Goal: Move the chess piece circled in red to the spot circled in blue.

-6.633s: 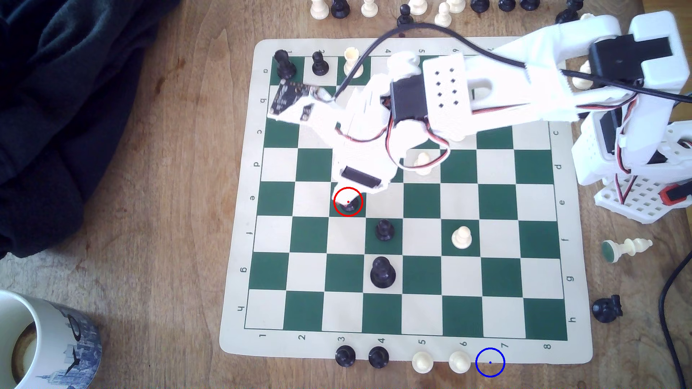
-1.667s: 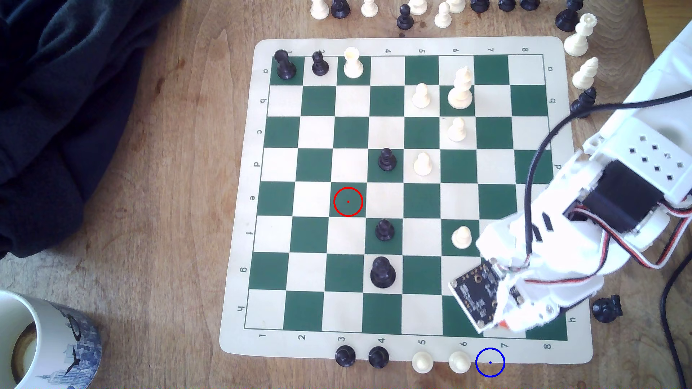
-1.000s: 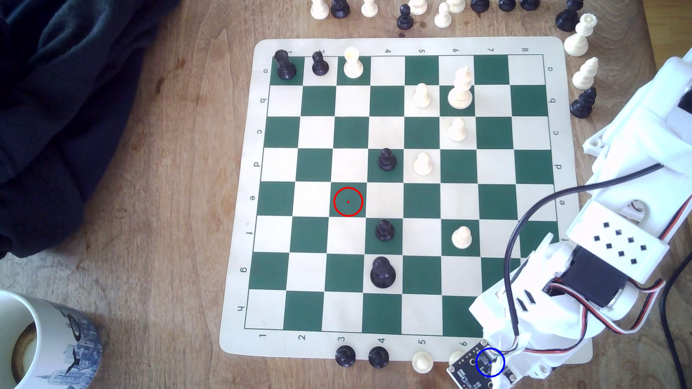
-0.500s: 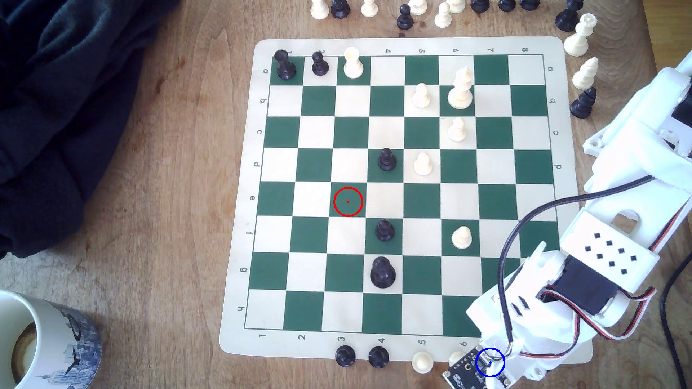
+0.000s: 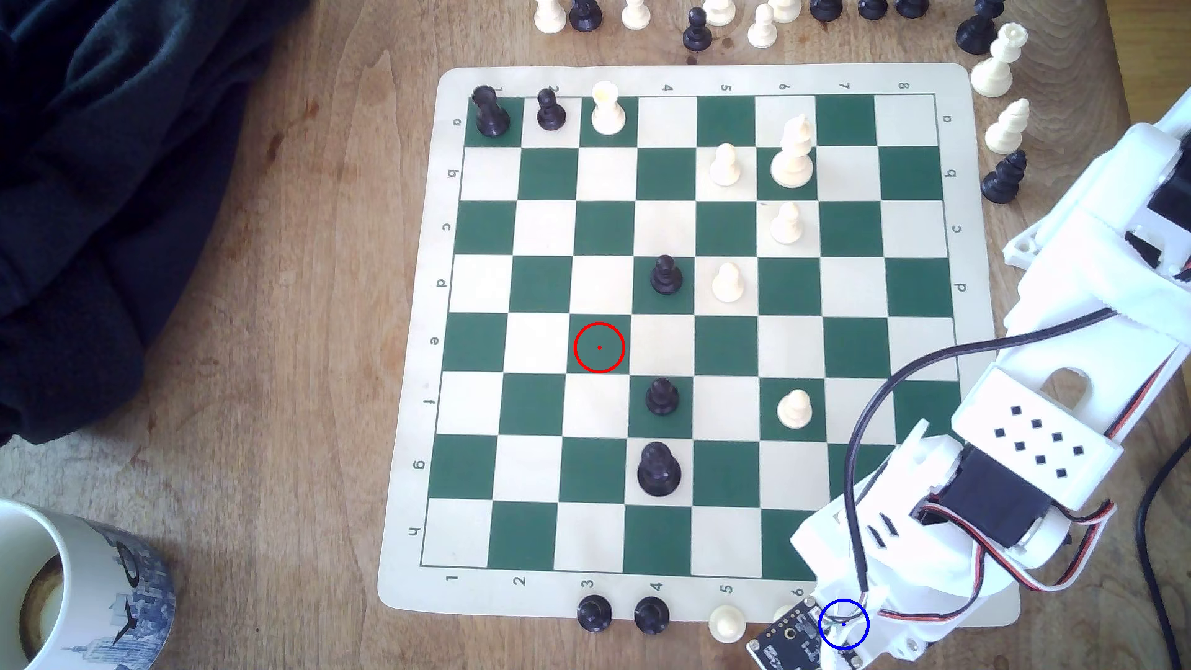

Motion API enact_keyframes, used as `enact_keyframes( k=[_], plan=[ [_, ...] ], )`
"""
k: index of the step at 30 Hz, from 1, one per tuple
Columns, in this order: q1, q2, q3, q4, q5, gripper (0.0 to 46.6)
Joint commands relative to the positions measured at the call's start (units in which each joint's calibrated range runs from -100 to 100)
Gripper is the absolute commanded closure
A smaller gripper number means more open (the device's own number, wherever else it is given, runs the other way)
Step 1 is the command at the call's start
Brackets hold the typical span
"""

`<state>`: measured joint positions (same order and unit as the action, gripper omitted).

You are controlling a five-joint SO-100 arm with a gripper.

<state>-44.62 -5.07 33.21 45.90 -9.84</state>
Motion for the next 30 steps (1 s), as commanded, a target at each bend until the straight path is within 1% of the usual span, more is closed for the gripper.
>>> enact_keyframes(
  k=[1,17,19,21,23,25,27,30],
  plan=[
    [-0.1,-0.4,-3.7,-1.2,0.0,44.2],
    [-1.7,-1.2,-4.2,-0.4,-0.2,44.1],
    [-1.7,-1.2,-4.2,-0.4,-0.2,43.3],
    [-1.6,-1.2,-4.1,-0.4,-0.2,40.2],
    [-1.2,-1.4,-4.1,-0.4,-0.2,35.1],
    [-1.2,-1.7,-3.9,-0.4,-0.1,32.8],
    [-1.0,-3.0,-3.8,0.7,-0.3,27.1],
    [-0.5,-4.8,-3.7,2.3,-0.4,23.6]
  ],
)
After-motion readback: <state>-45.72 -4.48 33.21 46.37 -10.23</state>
